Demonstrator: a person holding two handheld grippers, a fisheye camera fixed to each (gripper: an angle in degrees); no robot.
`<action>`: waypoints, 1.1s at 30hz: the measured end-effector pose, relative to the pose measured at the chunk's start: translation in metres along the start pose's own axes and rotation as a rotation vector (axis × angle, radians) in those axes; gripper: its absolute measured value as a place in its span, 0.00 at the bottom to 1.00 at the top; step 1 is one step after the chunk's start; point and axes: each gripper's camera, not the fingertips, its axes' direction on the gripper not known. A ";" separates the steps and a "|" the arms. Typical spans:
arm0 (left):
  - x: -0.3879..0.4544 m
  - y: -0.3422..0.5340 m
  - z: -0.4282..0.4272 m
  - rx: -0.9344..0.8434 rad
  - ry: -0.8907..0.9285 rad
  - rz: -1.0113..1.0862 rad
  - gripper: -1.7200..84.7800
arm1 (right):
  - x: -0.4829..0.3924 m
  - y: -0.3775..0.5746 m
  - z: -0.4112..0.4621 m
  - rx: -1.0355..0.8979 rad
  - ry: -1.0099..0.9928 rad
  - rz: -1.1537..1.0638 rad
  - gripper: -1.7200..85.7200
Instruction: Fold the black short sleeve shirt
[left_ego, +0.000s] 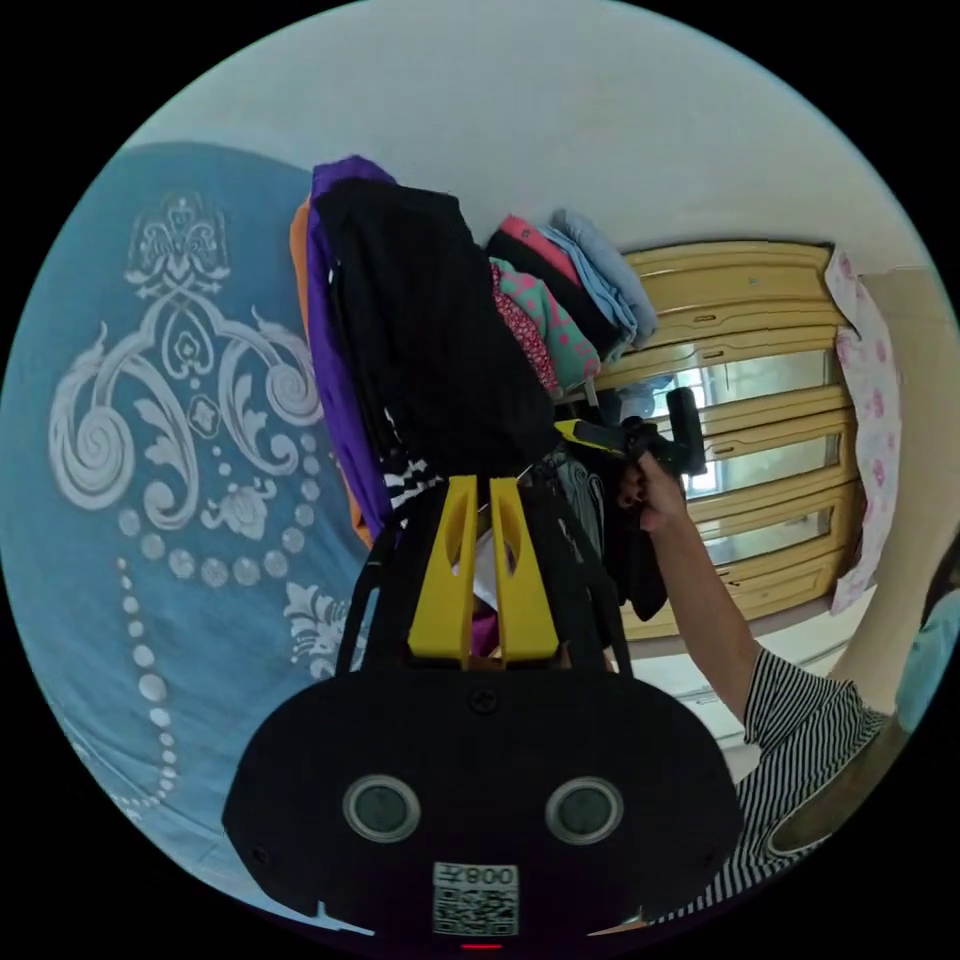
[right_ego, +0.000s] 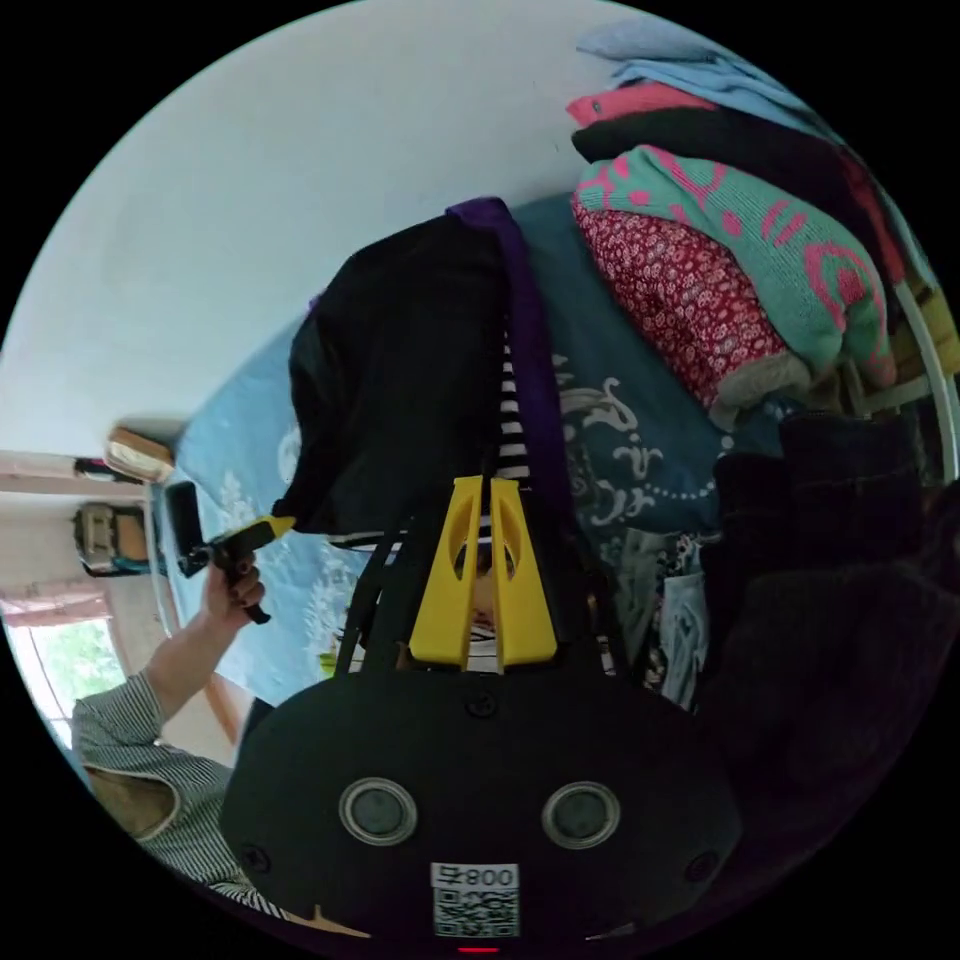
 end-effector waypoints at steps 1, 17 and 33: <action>-0.005 -0.004 0.008 0.000 -0.014 0.011 0.05 | -0.007 -0.005 0.004 -0.012 0.026 -0.037 0.03; -0.049 -0.013 0.056 0.040 -0.006 -0.021 0.02 | -0.101 0.000 -0.003 0.149 0.317 -0.096 0.02; -0.030 0.008 0.098 -0.048 -0.299 0.262 0.02 | -0.174 -0.049 0.002 0.060 0.422 -0.142 0.02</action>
